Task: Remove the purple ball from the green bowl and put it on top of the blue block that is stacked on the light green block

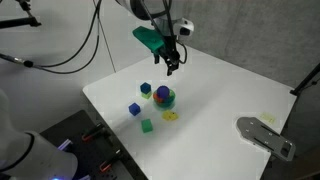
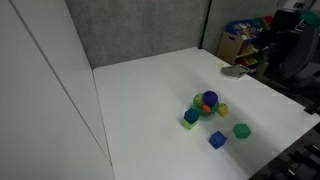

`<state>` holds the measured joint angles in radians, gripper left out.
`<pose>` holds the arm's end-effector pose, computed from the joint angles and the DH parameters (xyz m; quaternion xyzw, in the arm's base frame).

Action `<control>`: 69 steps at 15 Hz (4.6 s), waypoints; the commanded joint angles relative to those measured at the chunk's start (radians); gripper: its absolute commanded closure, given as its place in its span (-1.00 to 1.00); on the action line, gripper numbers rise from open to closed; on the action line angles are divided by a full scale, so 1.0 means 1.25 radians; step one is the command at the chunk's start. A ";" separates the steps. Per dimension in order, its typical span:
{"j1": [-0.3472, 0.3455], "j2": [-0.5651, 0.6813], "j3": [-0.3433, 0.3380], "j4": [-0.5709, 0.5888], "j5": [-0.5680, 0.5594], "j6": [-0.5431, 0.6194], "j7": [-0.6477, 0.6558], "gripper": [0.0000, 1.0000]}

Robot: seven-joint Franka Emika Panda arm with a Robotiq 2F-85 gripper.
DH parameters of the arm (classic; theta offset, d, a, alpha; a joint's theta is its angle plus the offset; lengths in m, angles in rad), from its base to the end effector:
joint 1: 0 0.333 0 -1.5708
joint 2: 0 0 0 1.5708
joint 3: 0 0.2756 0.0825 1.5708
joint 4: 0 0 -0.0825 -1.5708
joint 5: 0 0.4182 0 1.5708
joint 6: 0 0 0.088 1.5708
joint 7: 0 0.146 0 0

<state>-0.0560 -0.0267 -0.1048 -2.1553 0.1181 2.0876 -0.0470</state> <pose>0.5503 -0.0792 0.3103 -0.9946 0.0869 0.0151 0.0539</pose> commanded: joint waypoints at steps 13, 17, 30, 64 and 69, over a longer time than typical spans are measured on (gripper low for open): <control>0.011 0.342 0.098 0.228 0.029 0.054 -0.057 -1.00; 0.016 0.338 0.097 0.216 0.015 0.050 -0.032 -1.00; 0.026 0.463 0.117 0.225 -0.007 0.208 -0.083 -1.00; 0.081 0.392 0.192 0.121 -0.077 0.258 -0.082 -0.04; 0.116 0.411 0.198 0.110 -0.090 0.262 -0.071 -0.04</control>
<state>0.0751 0.4948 0.1387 -2.0088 0.0083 2.4259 -0.1298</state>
